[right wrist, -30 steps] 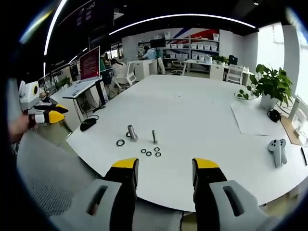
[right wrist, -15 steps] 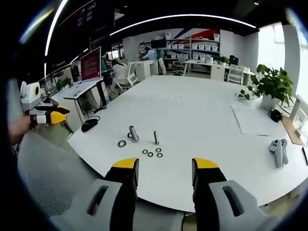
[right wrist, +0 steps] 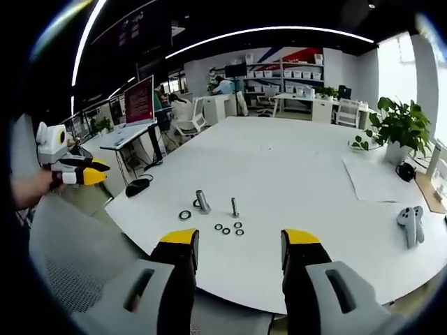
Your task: Place the washer onto the threaded stud by aligning its center hole with the stud, sliding it down to the base, and recovering from edge contact or off-axis alignment until the washer reaches the visible bottom stop.
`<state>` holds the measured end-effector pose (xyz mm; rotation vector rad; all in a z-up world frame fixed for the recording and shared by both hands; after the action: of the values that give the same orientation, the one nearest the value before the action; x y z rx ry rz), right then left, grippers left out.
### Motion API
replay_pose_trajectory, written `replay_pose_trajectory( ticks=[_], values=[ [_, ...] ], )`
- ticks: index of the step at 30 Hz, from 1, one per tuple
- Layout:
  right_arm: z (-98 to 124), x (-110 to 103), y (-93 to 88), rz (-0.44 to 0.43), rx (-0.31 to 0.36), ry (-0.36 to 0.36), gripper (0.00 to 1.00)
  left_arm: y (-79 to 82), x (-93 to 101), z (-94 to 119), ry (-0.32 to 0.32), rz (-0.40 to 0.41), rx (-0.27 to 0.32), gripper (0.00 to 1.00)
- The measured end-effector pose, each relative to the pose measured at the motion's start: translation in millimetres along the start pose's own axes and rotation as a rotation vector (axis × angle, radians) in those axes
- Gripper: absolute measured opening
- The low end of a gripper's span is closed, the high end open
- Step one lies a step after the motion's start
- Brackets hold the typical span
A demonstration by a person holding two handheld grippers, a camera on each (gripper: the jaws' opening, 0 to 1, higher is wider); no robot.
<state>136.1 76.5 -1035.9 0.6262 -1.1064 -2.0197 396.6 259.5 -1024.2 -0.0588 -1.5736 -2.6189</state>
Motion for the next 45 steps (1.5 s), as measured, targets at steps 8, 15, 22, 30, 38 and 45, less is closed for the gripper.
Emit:
replay_pose_trajectory(
  ticks=[8, 15, 22, 30, 38, 45],
  values=[
    [-6, -3, -5.5, -0.026, -0.042, 0.027, 0.56, -4.1, -1.9, 0, 0.021, -0.029, -0.034, 0.26],
    [-6, -9, -18.0, 0.021, -0.119, 0.050, 0.60, -12.1, -2.1, -3, 0.037, -0.052, -0.093, 0.28],
    [-4, -9, -11.4, -0.028, -0.074, 0.069, 0.59, -12.5, -0.5, -2, 0.063, -0.059, -0.117, 0.29],
    [-4, -12, -11.4, -0.035, -0.074, 0.081, 0.58, -16.6, 3.4, -5, 0.061, -0.077, -0.163, 0.30],
    [-7, -12, -13.6, -0.038, -0.090, 0.085, 0.58, -20.9, 3.0, -5, 0.047, -0.084, -0.178, 0.30],
    [-7, -10, -16.7, -0.038, -0.108, 0.086, 0.57, -22.8, 2.4, -10, -0.020, 0.012, -0.205, 0.29]
  ],
)
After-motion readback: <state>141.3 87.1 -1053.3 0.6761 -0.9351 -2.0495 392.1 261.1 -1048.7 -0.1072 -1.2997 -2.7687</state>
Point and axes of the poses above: the point that each gripper's makers call its tool centre point, and the gripper's own axes: z roughly backward along the fingers, x roughly to its right, y roughly out of its top, the point moved 4 cm from there along z, roughly backward along the fingers, and after that the axes turned 2 degrees about -y, right-handed, at the moved point
